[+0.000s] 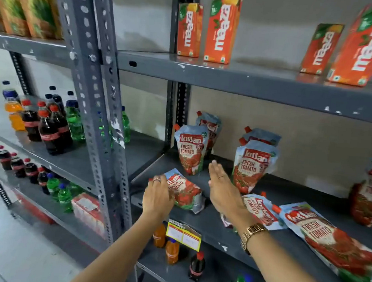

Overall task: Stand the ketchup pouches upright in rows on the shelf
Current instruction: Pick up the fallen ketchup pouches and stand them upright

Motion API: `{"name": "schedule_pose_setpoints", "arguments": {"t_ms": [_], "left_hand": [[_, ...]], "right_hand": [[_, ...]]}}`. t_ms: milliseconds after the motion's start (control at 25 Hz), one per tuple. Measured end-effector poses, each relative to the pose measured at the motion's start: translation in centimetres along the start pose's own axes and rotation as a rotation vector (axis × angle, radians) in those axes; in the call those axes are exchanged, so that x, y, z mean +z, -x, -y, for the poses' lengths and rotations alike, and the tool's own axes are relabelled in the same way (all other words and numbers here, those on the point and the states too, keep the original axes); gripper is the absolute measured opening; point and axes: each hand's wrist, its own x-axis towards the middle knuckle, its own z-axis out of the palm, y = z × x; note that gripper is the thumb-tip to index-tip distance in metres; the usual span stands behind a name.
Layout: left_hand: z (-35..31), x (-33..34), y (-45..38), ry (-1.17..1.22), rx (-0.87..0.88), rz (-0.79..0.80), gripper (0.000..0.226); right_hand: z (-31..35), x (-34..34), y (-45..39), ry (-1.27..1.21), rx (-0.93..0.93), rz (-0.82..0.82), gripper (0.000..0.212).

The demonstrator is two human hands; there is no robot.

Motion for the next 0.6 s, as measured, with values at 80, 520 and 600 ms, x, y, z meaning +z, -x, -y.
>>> {"name": "schedule_pose_setpoints", "arguments": {"t_ms": [80, 520, 600], "left_hand": [[0.4, 0.6, -0.7, 0.206, -0.188, 0.025, 0.057], [2.3, 0.9, -5.0, 0.672, -0.571, 0.193, 0.049], [2.8, 0.5, -5.2, 0.821, -0.63, 0.256, 0.045]], "right_hand": [[1.0, 1.1, -1.0, -0.112, 0.118, 0.134, 0.051], [2.4, 2.4, -3.2, -0.685, 0.595, 0.465, 0.033], [2.6, 2.9, -3.1, -0.836, 0.671, 0.46, 0.039]]}}
